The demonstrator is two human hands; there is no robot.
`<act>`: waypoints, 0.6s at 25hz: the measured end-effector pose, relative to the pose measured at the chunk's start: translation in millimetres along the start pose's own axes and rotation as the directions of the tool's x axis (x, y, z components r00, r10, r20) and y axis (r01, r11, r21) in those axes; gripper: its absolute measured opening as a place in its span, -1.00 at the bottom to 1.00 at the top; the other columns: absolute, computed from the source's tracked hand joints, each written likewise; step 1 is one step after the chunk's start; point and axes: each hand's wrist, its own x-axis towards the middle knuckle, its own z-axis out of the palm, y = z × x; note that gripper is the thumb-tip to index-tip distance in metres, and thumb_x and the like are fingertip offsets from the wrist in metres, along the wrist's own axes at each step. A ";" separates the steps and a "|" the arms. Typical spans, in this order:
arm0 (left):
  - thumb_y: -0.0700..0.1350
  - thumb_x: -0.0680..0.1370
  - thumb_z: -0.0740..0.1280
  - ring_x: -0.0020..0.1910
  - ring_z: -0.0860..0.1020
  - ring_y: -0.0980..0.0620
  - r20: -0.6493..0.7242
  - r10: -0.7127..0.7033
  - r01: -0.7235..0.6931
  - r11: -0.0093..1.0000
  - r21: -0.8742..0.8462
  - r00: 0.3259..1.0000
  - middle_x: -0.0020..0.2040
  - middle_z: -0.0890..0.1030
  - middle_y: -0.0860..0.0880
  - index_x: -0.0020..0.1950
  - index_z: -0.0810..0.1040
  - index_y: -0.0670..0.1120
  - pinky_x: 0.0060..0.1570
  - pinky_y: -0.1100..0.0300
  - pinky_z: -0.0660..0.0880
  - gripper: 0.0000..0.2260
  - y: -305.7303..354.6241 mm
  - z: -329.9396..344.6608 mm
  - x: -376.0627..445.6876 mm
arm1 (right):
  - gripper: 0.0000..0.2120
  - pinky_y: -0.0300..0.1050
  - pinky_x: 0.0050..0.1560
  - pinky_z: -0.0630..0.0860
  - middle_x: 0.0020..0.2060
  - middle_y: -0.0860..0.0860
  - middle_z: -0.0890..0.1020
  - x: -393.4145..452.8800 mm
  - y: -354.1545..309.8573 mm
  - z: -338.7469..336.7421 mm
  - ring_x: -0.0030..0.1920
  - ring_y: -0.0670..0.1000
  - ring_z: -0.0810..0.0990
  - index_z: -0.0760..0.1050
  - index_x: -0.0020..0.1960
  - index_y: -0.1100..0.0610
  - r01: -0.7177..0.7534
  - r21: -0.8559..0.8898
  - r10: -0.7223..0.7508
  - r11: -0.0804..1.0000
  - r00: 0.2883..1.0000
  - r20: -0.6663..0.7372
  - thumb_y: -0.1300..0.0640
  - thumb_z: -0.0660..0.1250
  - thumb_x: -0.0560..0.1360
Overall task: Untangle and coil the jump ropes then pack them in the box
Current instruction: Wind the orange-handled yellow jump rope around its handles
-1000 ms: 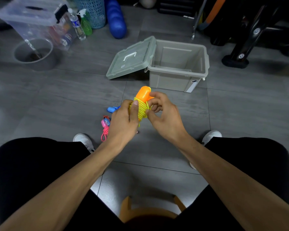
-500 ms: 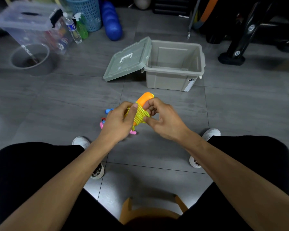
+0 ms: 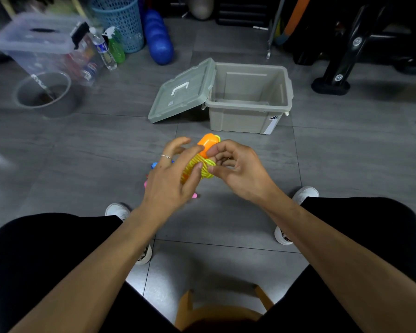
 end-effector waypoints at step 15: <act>-0.21 0.50 0.31 -0.02 0.49 0.07 0.035 -0.233 0.235 0.948 -0.213 0.972 0.10 0.32 -0.04 -0.12 0.57 -0.04 -0.04 0.50 0.39 -0.91 9.5 5.7 11.0 | -0.88 -0.16 -0.08 0.55 -0.14 0.08 0.65 3.1 22.2 0.9 -0.15 0.01 0.60 0.64 -0.05 0.24 0.335 -0.307 -0.373 0.891 0.925 -0.072 0.33 0.39 0.43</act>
